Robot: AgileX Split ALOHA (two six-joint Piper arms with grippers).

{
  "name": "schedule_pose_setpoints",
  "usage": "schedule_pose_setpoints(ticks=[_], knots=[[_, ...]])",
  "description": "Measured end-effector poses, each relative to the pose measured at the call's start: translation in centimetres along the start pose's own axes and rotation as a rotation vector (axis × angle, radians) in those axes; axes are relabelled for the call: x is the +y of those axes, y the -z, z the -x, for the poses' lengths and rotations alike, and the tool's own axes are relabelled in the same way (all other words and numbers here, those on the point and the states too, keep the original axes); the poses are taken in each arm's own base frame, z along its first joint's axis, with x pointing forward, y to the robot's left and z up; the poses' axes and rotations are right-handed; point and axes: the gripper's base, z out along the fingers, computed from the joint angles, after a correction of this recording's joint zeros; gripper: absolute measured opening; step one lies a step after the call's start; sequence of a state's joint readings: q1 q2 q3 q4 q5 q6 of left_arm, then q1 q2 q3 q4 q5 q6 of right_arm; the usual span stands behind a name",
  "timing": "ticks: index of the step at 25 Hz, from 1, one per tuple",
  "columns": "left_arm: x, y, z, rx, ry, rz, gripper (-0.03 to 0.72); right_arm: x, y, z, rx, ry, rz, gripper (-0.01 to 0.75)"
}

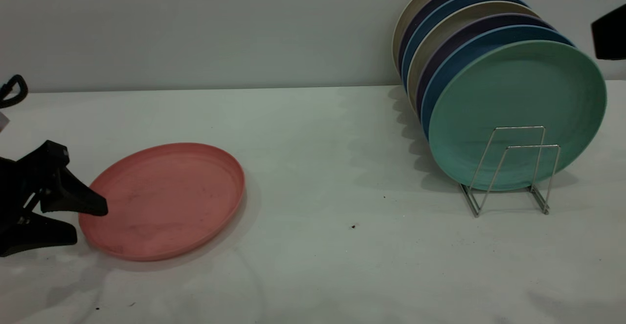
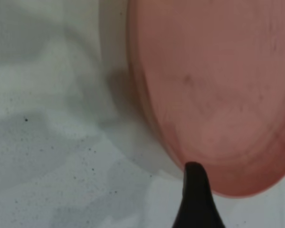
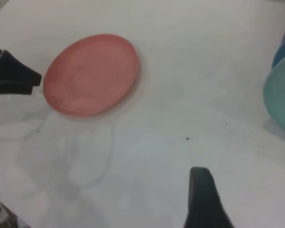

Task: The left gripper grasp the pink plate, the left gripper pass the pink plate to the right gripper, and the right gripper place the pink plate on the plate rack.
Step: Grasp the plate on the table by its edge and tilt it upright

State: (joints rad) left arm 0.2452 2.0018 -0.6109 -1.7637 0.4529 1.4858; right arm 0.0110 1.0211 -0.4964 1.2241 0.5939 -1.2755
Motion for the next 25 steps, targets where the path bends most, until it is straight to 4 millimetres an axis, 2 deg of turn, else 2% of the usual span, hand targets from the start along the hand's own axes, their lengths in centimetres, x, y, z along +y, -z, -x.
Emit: schedule_pose_setpoints(ticks=[8, 13, 19, 25], knots=[[0.8, -0.8, 0.4, 0.009, 0.002, 0.036, 0.540, -0.7, -1.3, -0.1, 0.009, -0.014, 0.007, 0.484], [0.8, -1.4, 0.8, 0.013, 0.000, 0.009, 0.524, -0.9, -1.3, -0.1, 0.003, -0.009, -0.006, 0.484], [1.5, -2.3, 0.3, 0.045, 0.003, 0.018, 0.508, -1.2, -1.3, 0.0, -0.004, -0.011, -0.039, 0.484], [1.5, -2.9, 1.5, 0.026, -0.016, 0.007, 0.501, -1.5, -1.3, 0.0, -0.011, -0.012, -0.074, 0.484]])
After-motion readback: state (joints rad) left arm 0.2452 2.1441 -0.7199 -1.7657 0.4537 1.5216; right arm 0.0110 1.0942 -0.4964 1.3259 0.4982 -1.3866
